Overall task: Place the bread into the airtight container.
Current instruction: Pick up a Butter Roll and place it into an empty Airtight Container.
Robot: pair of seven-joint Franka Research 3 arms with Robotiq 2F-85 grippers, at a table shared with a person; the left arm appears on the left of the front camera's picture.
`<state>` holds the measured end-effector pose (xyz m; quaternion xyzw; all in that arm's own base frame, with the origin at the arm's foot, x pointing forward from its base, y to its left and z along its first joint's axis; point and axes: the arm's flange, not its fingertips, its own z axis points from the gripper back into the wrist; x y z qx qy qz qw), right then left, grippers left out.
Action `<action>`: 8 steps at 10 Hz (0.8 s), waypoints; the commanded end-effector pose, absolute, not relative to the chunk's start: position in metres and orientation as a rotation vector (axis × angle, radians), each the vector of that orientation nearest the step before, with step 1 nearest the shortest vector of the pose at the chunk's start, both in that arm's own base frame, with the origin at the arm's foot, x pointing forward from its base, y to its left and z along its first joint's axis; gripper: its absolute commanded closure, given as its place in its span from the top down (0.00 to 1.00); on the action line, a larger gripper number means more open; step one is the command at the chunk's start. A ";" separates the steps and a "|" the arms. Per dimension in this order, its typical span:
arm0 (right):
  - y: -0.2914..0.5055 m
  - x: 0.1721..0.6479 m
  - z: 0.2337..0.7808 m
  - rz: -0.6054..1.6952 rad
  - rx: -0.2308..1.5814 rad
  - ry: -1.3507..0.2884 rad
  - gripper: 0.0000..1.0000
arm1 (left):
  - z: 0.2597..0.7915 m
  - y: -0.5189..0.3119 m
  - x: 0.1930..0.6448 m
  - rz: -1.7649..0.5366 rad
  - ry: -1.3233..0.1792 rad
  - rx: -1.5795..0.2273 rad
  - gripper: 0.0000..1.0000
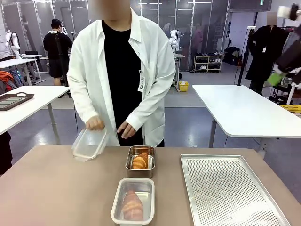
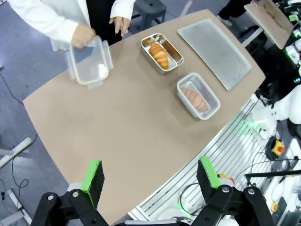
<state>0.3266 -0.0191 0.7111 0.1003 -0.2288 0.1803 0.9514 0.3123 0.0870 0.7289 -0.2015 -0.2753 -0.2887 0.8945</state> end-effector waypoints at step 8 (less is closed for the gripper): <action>-0.026 0.317 0.708 0.350 0.194 -0.468 1.00 | 0.729 0.087 0.311 -0.621 -0.574 -0.425 1.00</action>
